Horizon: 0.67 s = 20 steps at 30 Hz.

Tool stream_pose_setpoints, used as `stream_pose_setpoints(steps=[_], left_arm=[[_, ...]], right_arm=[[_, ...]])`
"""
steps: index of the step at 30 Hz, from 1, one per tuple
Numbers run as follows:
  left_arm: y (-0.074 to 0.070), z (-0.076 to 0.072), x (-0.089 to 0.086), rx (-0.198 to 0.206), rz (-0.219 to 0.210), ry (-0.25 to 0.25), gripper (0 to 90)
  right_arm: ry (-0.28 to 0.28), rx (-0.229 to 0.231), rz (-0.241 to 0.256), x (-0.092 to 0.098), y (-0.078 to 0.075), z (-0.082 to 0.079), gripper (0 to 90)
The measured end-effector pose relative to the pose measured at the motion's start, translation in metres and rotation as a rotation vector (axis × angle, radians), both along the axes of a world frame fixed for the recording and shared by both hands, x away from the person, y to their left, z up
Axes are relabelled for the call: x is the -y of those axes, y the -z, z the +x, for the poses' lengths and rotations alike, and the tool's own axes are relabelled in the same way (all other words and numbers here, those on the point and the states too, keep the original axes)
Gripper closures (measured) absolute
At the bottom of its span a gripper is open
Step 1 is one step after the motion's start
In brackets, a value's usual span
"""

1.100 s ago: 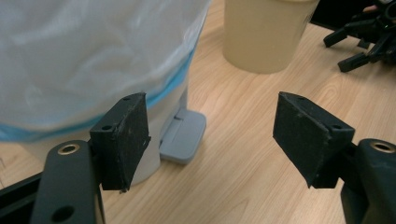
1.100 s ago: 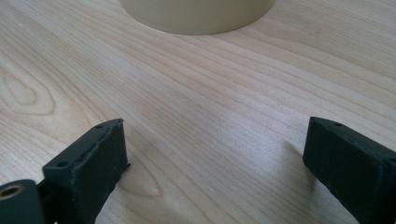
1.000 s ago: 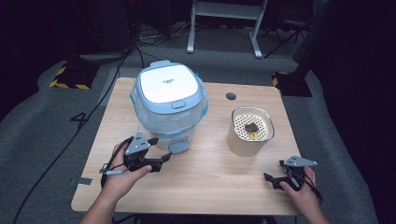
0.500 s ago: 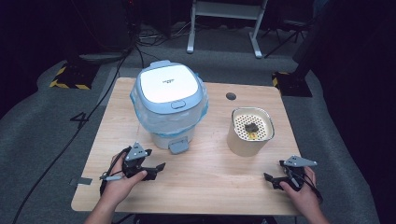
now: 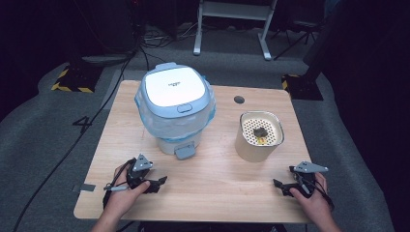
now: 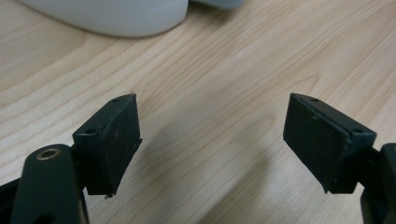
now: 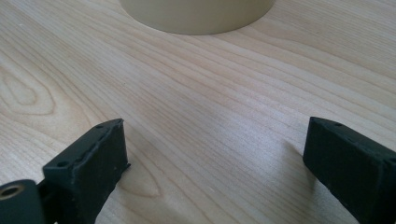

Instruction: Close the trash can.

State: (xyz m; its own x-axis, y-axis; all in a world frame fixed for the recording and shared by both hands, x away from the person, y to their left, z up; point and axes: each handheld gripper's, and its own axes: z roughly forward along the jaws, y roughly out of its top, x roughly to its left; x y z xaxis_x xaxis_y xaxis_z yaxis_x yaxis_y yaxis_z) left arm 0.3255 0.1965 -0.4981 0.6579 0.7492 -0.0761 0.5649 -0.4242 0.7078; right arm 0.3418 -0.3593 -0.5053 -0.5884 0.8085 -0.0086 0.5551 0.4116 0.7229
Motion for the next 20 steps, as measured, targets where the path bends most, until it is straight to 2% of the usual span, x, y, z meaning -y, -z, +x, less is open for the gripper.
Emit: stream_pose_setpoints(steps=[3,10,20], left_arm=[[0.0033,0.0005,-0.0007,-0.013,0.017,-0.012,19.0],[0.0066,0.0024,-0.0026,0.016,0.055,-0.017,15.8],[0.0067,0.0024,-0.0025,0.016,0.056,-0.018,15.4]], right_arm=[[0.0,0.0,0.0,0.0,0.0,0.0,6.3],[0.0,0.0,0.0,0.0,0.0,0.0,6.3],[0.0,0.0,0.0,0.0,0.0,0.0,6.3]])
